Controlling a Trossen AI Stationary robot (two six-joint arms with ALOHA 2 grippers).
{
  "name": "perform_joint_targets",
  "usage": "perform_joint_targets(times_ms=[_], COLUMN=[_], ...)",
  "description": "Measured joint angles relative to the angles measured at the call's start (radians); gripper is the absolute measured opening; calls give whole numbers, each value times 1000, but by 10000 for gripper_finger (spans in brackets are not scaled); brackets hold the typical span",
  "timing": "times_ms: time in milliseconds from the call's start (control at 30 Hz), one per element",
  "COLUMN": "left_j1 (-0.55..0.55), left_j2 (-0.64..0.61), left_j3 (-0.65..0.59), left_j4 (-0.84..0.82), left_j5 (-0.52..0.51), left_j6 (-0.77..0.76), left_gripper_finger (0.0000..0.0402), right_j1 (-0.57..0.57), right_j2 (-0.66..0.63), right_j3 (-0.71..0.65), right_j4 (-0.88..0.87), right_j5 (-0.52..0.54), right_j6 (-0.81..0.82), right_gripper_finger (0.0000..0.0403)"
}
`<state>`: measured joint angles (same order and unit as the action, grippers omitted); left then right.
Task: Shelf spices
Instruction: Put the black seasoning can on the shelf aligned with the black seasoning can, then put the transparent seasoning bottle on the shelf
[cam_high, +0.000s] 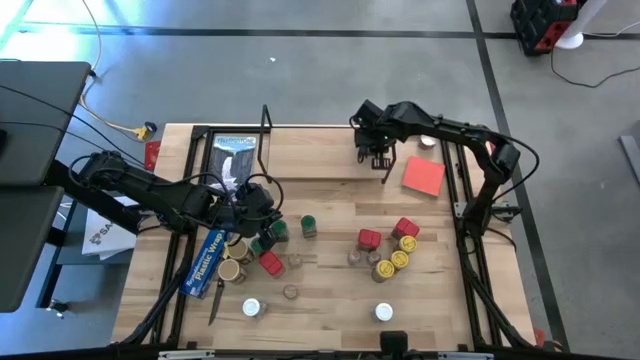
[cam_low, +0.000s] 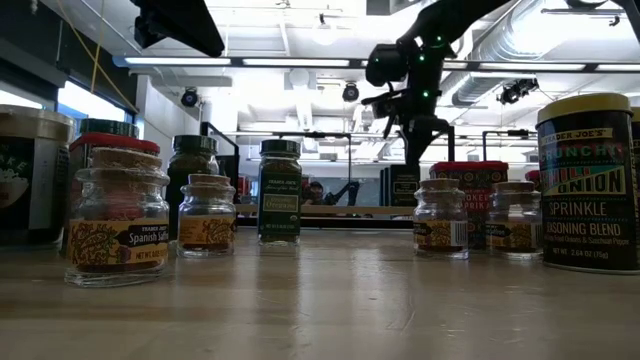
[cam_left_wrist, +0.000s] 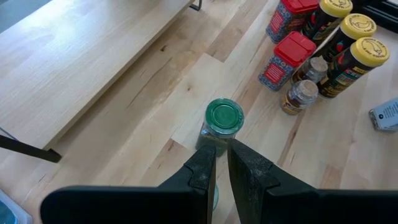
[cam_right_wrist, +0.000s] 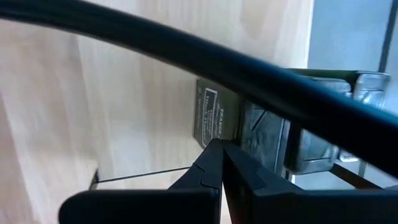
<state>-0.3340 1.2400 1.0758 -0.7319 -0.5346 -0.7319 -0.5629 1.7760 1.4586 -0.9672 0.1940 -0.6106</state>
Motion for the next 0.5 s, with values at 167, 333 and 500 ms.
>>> perform_joint_targets(times_ms=[167,333,500], left_j1=[-1,-1,-2], left_j2=[0,0,0], left_j3=[0,0,0], left_j4=[0,0,0], left_j5=[0,0,-3], left_j6=[0,0,0], left_gripper_finger=[37,37,37], right_j1=[0,16,104], right_j2=[0,-6,-76], right_j3=[0,0,-1], right_j4=[0,-13,-32], right_j5=[7,9,3], right_j6=[-11,-8,53], right_gripper_finger=[0,0,0])
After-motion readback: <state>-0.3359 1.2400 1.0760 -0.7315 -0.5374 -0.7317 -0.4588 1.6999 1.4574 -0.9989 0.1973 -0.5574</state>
